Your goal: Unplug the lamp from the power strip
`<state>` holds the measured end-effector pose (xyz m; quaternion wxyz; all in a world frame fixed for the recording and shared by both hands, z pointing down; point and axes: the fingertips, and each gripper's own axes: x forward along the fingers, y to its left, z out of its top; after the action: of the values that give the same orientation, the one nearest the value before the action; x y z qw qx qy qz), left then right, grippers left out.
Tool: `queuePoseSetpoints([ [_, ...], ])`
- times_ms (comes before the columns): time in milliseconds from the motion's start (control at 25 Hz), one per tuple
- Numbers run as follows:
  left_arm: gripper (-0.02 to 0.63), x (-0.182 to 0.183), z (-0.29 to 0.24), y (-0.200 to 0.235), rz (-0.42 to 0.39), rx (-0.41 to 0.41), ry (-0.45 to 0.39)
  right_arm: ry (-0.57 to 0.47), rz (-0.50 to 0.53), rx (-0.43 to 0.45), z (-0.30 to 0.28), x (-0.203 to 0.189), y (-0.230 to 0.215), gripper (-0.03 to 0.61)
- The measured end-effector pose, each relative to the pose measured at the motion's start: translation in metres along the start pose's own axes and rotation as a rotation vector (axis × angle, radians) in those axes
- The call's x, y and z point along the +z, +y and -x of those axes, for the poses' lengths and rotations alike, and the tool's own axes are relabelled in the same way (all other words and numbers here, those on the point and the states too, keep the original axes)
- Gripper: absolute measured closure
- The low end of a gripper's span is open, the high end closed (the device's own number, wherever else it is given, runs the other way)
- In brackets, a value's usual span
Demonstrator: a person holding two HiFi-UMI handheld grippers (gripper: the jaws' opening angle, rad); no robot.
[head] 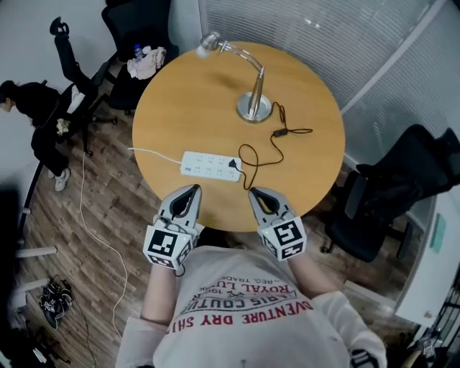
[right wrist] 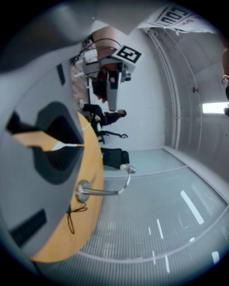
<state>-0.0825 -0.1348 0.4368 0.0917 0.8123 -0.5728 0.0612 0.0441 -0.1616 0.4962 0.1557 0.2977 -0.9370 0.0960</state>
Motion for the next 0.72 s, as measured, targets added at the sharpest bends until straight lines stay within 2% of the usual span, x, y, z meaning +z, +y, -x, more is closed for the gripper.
queuePoseSetpoints([
  [160, 0.584, 0.006, -0.036, 0.030, -0.041, -0.097, 0.033, 0.032, -0.026, -0.056, -0.027, 0.009, -0.012, 0.548],
  [320, 0.584, 0.001, -0.069, 0.057, -0.037, -0.170, 0.060, 0.093, -0.050, -0.100, -0.052, 0.005, -0.024, 0.548],
  [640, 0.584, -0.057, -0.109, 0.072, -0.045, -0.327, 0.189, 0.270, -0.096, -0.177, -0.090, -0.034, -0.035, 0.544],
  [680, 0.584, -0.069, -0.113, 0.072, -0.049, -0.345, 0.211, 0.295, -0.096, -0.176, -0.096, -0.039, -0.036, 0.527],
  [720, 0.584, -0.081, -0.118, 0.073, -0.058, -0.360, 0.234, 0.322, -0.092, -0.168, -0.102, -0.043, -0.036, 0.466],
])
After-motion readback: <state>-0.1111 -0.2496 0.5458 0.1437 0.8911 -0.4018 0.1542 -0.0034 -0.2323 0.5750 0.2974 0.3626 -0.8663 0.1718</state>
